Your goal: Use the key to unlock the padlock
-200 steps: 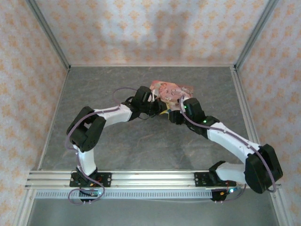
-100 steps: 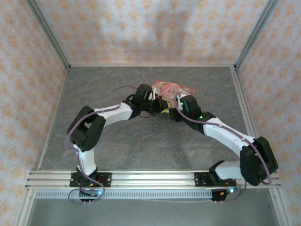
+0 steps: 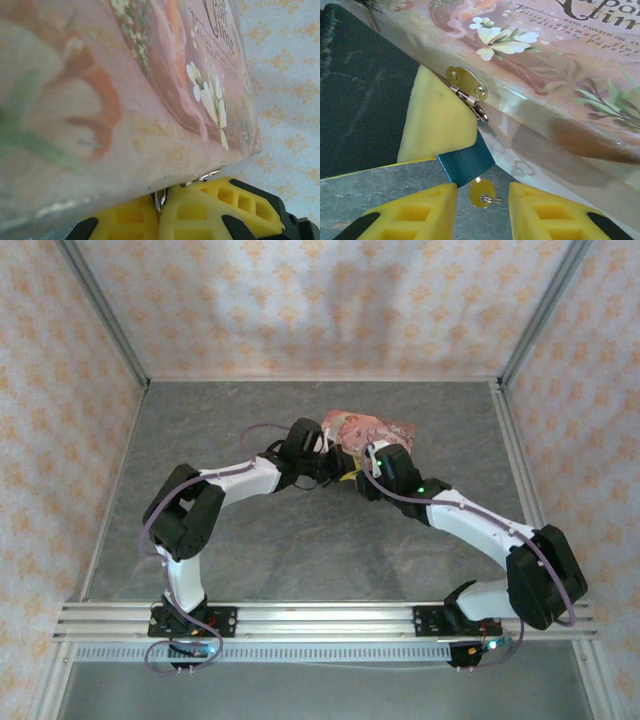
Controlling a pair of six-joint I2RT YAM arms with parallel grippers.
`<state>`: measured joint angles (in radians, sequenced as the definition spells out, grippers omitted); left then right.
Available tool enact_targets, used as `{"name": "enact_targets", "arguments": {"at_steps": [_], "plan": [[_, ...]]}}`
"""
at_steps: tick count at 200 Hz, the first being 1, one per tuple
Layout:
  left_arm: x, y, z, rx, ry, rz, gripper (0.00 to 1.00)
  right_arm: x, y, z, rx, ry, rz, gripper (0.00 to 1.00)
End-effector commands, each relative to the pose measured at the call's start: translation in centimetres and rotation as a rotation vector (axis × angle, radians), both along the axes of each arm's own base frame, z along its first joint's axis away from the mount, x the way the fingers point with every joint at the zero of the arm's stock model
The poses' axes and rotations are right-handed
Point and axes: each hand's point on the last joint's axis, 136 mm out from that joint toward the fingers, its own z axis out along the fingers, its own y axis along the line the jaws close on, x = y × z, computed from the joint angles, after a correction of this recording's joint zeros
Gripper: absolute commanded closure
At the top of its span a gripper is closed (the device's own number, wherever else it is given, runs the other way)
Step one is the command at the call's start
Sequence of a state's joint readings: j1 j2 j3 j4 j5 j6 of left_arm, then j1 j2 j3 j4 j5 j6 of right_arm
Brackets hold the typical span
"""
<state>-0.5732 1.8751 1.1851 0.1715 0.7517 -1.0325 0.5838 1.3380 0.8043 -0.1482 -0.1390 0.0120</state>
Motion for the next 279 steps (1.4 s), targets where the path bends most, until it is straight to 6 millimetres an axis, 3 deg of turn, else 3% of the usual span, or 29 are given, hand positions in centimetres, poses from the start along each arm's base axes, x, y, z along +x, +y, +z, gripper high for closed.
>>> {"name": "enact_targets", "arguments": {"at_steps": [1, 93, 159, 199, 242, 279], "plan": [[0.6, -1.3, 3.7, -0.108, -0.039, -0.047, 1.0, 0.8, -0.1, 0.4, -0.045, -0.037, -0.002, 0.67], [1.1, -0.7, 4.4, -0.118, -0.027, -0.04, 1.0, 0.6, -0.1, 0.4, -0.216, -0.1, 0.013, 0.69], [0.6, -0.6, 4.0, -0.113, -0.017, -0.052, 1.0, 1.2, -0.1, 3.3, -0.182, -0.199, -0.01, 0.71], [0.5, -0.6, 4.3, -0.119, -0.018, -0.055, 1.0, 1.5, 0.6, 2.7, -0.188, -0.177, 0.014, 0.73], [0.7, -0.6, 4.7, -0.127, -0.024, -0.056, 1.0, 1.3, 0.8, 2.0, -0.209, -0.16, 0.035, 0.69], [0.7, -0.8, 5.4, -0.153, -0.025, -0.06, 1.0, 1.7, 1.0, 2.0, -0.249, -0.182, 0.029, 0.78]]}}
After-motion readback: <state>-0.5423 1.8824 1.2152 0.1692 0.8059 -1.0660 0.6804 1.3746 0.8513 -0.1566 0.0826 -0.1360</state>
